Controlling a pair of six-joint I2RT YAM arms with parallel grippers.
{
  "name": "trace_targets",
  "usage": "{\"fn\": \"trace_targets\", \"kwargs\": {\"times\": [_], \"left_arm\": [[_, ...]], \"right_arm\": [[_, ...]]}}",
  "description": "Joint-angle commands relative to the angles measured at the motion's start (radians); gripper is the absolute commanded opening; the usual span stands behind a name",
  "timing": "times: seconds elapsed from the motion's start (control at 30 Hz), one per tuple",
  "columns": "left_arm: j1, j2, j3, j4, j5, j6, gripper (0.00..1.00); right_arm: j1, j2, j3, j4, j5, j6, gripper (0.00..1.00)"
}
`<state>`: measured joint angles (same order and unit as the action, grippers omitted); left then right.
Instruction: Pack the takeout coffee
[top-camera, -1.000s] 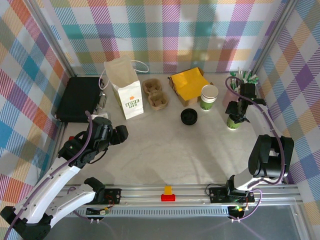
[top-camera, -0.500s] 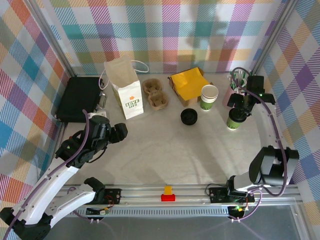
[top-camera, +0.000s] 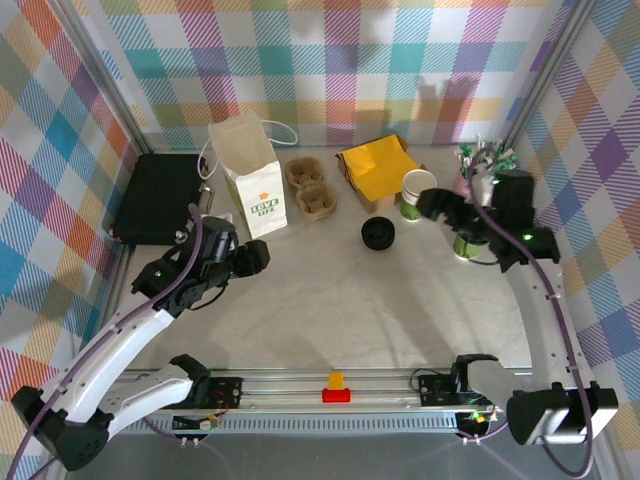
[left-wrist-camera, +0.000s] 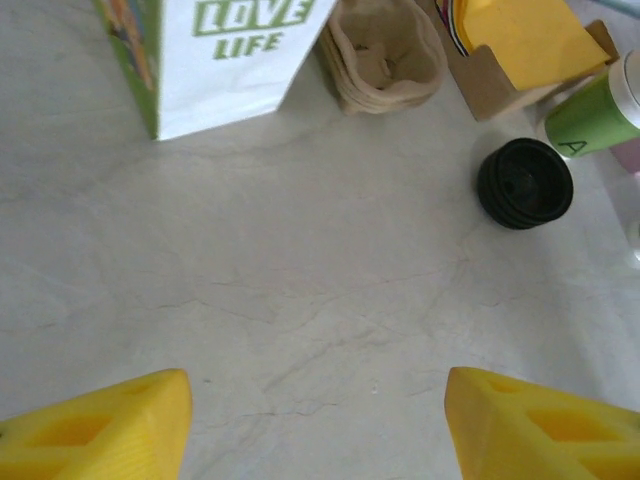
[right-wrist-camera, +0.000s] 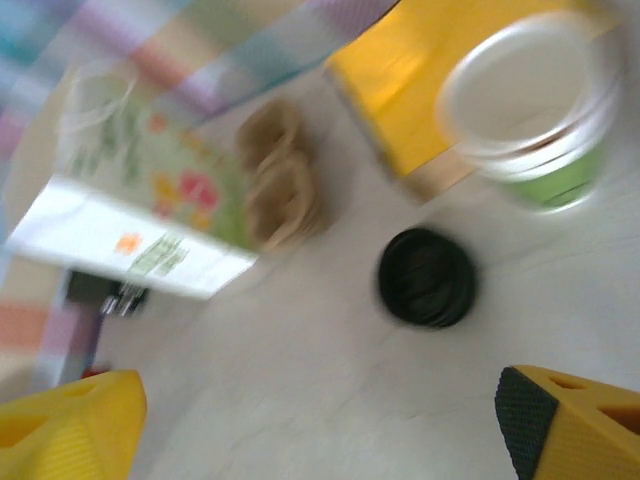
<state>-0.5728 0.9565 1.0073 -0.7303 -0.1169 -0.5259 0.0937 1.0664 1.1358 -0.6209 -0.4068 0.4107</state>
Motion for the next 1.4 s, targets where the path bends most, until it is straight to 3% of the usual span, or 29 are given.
{"fn": "trace_targets", "kwargs": {"times": [0.0,0.13,0.47,0.73,1.0,1.13,1.37], "left_arm": [[-0.004,0.075,0.038,0.101,0.079,0.001,0.66],[-0.039,0.204,0.075,0.181,0.090,-0.021,0.65],[-0.117,0.588,0.259,0.329,0.058,-0.022,0.62],[-0.119,0.841,0.442,0.399,-0.035,-0.004,0.62],[-0.094,1.053,0.640,0.362,-0.169,-0.011,0.63],[-0.065,1.096,0.701,0.316,-0.224,-0.029,0.63],[-0.010,1.054,0.657,0.290,-0.285,-0.043,0.63]], "right_arm": [[0.138,-0.029,-0.103,0.130,-0.037,0.101,0.91],[0.258,-0.046,-0.270,0.295,0.043,0.203,0.90],[0.455,0.001,-0.426,0.394,0.363,0.212,0.88],[0.485,0.012,-0.534,0.578,0.382,0.282,0.85],[0.486,-0.084,-0.626,0.660,0.420,0.305,0.86],[0.486,-0.077,-0.628,0.677,0.428,0.304,0.86],[0.486,-0.059,-0.625,0.690,0.421,0.300,0.86]]}}
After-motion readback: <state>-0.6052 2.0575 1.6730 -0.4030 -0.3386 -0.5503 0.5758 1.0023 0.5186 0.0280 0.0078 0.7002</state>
